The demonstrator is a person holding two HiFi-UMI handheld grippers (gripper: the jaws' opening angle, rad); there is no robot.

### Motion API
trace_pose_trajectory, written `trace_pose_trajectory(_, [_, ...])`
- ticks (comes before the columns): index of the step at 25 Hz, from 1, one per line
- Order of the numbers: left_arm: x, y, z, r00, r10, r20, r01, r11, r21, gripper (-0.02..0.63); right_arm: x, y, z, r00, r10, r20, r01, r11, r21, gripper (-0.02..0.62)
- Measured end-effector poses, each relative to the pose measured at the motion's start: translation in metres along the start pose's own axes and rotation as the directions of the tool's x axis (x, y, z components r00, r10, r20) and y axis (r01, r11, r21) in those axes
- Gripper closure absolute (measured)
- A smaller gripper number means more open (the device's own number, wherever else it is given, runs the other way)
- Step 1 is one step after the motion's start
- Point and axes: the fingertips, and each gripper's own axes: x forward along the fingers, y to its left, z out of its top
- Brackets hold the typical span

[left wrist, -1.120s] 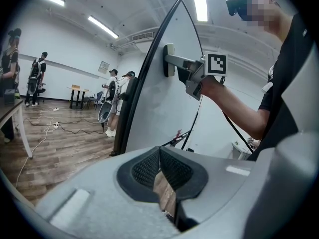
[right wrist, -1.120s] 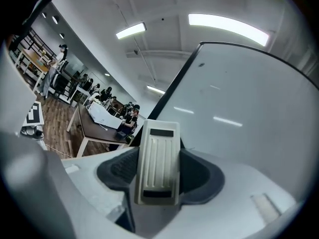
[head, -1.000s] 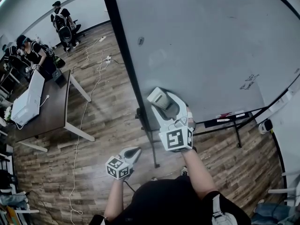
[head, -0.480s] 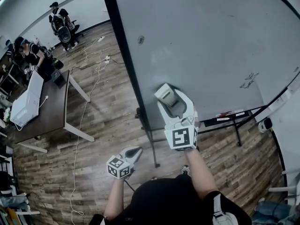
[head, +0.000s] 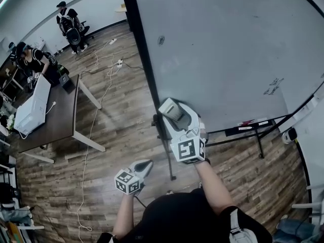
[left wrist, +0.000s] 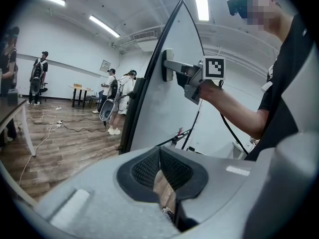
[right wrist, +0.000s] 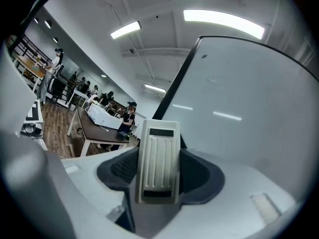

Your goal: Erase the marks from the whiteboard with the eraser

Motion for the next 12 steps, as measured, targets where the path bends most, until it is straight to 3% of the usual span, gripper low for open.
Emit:
trace_pose_trajectory(6, [-0.009,0.003,-0.006,1.0,0.02,0.0,-0.02,1.0,-0.012,0.595,0.009,0.023,-0.006,0.998,0.057,-0.011,-0.056,0.998,0.012,0.342])
trace_pose_trajectory(12, [-0.01,0.003,-0.005,1.0,0.025,0.003,-0.025,1.0,-0.018,0.595,0.007,0.02,-0.004,0.999,0.052,-0.015,-0.052,0.999,-0.006,0.342])
